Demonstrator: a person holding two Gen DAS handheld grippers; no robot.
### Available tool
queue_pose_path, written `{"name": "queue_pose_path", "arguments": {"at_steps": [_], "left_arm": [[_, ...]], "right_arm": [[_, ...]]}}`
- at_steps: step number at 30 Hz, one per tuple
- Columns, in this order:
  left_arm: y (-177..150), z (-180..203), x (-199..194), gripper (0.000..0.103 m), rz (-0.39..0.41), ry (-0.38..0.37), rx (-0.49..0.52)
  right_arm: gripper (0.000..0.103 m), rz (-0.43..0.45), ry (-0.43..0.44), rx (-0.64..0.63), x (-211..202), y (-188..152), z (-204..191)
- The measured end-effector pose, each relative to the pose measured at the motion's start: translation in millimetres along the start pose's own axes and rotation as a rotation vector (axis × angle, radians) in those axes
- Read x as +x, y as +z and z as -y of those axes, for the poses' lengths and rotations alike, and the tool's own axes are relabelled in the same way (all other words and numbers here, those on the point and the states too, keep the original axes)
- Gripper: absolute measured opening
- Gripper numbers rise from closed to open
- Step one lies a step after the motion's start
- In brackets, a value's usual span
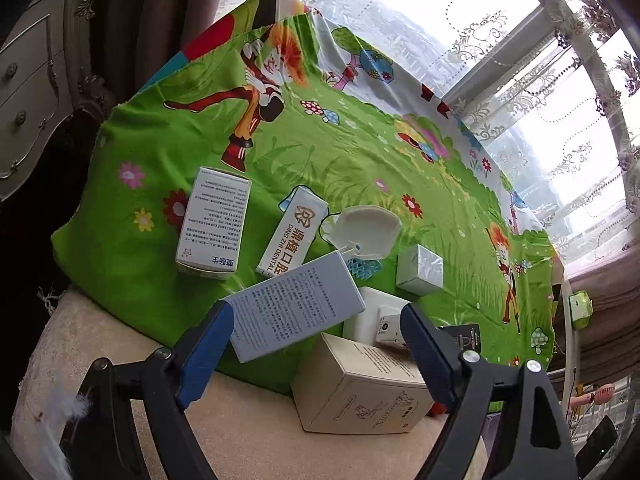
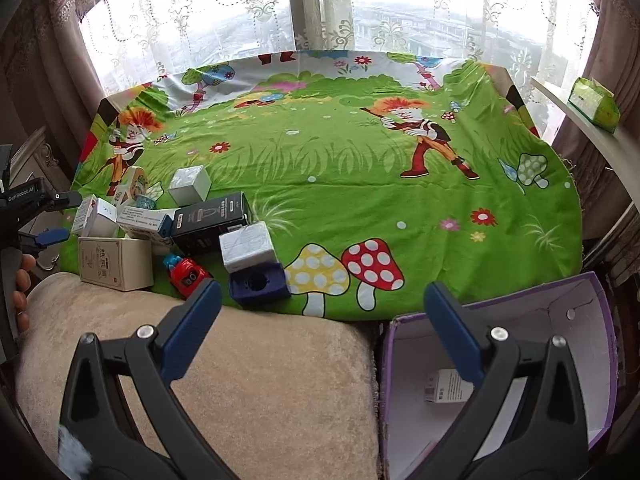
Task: Organize rigid objects
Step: 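Withdraw both open tools back over the bed, then grasp pale blue printed box with left tool while right grasps small white box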
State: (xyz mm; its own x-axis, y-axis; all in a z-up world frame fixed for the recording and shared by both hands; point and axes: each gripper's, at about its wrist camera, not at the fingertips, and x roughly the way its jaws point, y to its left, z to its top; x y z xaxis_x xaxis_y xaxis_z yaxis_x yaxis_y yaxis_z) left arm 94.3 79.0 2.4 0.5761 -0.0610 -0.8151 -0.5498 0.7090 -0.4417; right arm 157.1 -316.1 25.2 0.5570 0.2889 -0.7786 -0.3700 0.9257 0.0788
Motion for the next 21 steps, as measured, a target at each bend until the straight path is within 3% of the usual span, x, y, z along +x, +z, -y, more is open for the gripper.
{"name": "queue_pose_path", "arguments": {"at_steps": [14,21], "left_arm": [[5,-30,33,0.087,-0.133,-0.004,-0.23],[10,-27,31,0.09,-0.119,-0.013,-0.252]], "right_arm": [[0.102,-0.087,0.069,-0.129,46,24,-41],[0.102,-0.118,0.093,-0.159,65,29,-51]]}}
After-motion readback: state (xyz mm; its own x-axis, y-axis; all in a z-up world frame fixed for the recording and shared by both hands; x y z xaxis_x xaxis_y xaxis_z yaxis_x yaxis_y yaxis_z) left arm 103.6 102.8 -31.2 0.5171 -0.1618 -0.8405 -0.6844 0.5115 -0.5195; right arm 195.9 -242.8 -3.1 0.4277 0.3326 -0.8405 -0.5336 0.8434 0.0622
